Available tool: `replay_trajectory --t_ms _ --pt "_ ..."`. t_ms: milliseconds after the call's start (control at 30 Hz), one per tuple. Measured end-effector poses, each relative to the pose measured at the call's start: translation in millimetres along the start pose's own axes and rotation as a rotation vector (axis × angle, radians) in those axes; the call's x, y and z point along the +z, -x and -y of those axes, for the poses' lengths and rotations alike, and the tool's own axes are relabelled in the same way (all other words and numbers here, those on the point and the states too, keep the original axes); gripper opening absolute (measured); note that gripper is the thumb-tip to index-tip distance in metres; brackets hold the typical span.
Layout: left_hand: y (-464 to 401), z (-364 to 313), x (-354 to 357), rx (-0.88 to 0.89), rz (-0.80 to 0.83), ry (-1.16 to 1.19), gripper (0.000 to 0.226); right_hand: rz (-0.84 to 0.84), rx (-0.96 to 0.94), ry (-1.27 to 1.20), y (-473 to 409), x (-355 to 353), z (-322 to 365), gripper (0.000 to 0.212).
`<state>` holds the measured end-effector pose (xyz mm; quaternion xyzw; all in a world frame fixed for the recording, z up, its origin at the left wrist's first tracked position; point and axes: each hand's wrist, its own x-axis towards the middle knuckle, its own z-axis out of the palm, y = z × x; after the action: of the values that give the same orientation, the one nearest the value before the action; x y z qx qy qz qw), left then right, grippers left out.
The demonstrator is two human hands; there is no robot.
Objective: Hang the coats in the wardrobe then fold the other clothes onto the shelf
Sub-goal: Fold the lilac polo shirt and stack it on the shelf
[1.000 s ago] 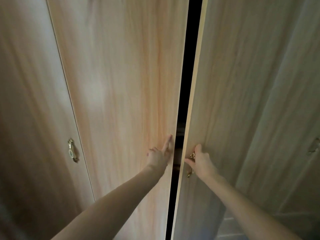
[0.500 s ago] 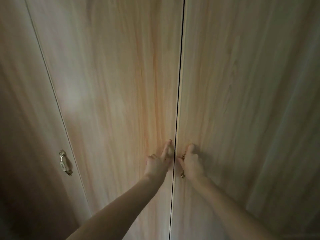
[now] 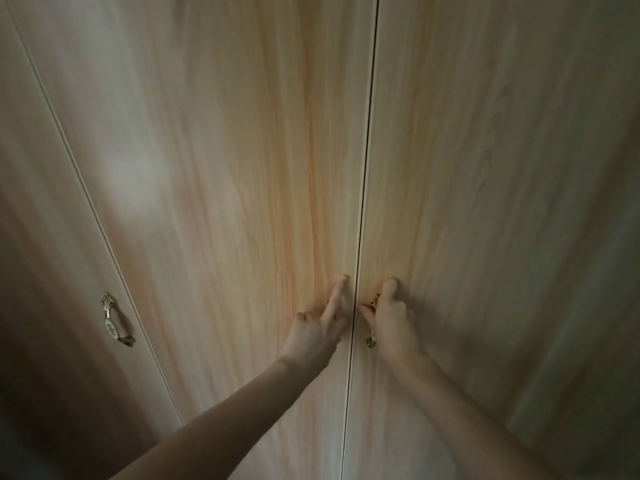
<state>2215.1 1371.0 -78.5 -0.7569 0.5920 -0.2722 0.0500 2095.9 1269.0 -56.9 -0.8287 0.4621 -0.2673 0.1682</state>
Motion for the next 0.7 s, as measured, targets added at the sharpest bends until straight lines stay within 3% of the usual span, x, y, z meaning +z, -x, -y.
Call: replay_trajectory --t_ms 133,333,533,700 --pt "1 0 1 0.022 -0.077 -0.092 0.047 -0.006 -0.014 0.012 -2 4 -4 0.049" --pt "6 -12 -3 -0.032 0.012 -0.139 0.059 0.022 0.011 0.016 8 -1 3 0.049" --pt "8 -24 -44 -0.112 0.185 0.073 0.066 0.133 0.092 -0.103 11 -12 8 0.045" --pt "23 -33 -71 -0.087 0.31 0.23 0.056 0.23 -0.029 0.013 43 -27 -5 0.064"
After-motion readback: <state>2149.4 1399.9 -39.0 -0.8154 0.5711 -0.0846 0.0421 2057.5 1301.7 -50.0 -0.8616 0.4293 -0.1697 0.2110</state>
